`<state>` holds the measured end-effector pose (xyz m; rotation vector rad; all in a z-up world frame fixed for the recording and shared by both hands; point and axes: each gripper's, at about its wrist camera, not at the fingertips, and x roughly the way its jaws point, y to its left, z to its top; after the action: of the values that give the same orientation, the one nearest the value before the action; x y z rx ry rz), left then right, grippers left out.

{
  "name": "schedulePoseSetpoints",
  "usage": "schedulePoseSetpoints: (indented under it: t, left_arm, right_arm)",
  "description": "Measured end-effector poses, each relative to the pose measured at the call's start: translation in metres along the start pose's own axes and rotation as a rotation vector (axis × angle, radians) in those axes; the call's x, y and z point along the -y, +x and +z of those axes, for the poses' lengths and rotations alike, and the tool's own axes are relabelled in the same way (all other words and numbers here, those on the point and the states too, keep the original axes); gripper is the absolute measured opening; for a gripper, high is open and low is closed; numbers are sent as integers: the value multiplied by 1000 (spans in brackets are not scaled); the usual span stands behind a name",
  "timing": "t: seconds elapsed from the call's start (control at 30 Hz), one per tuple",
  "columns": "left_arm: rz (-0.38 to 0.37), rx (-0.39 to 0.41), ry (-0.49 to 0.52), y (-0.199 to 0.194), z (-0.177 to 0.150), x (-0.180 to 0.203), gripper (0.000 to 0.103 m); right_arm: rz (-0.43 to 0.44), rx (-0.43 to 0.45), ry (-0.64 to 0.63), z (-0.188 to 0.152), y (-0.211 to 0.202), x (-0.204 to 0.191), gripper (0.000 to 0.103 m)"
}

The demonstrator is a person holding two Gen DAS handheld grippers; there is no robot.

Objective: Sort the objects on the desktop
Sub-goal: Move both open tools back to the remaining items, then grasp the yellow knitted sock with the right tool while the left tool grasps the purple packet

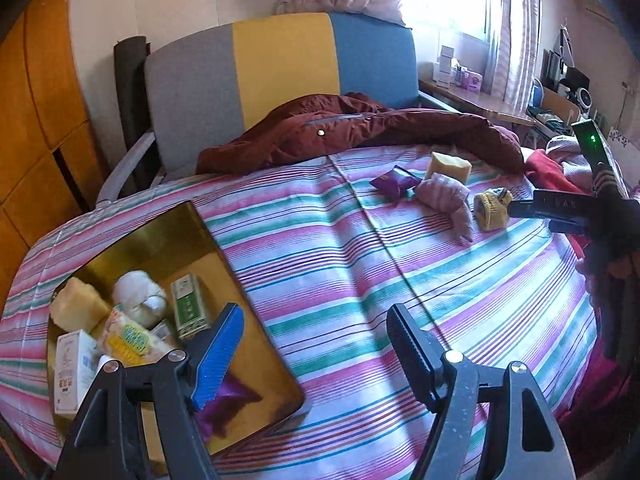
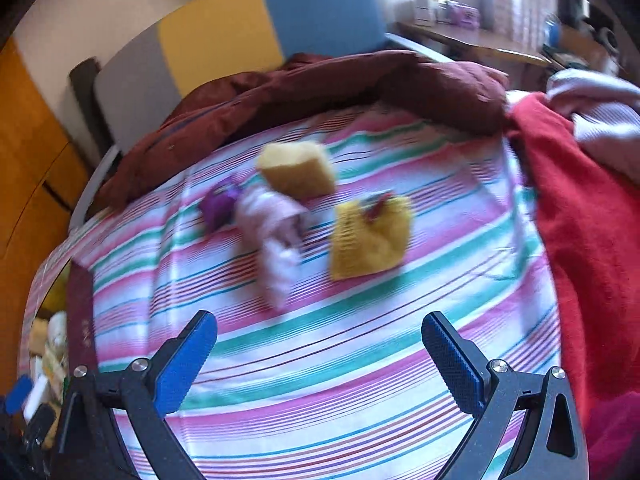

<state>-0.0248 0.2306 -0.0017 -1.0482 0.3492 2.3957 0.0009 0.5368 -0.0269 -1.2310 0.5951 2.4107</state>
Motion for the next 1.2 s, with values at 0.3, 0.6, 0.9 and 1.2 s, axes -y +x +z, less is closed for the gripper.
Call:
schedulePoseSetpoints:
  t: [0.3,0.6,0.9,1.2]
  left_arm:
    - [-37,-22,34,17,9,23,75]
    - [-54,-62,33,37,15,34,76]
    - [-82,-58,25,54,42,44,76]
    - [-101,-82,17,80,66,55,76]
  right_arm:
    - [-56,-16,91,27,17,43,103]
    - [-85,-32,43,42,49,45,103]
    - [-119,-47,-28,55,73,41,94]
    - [-83,-69,-77,54,82,31,75]
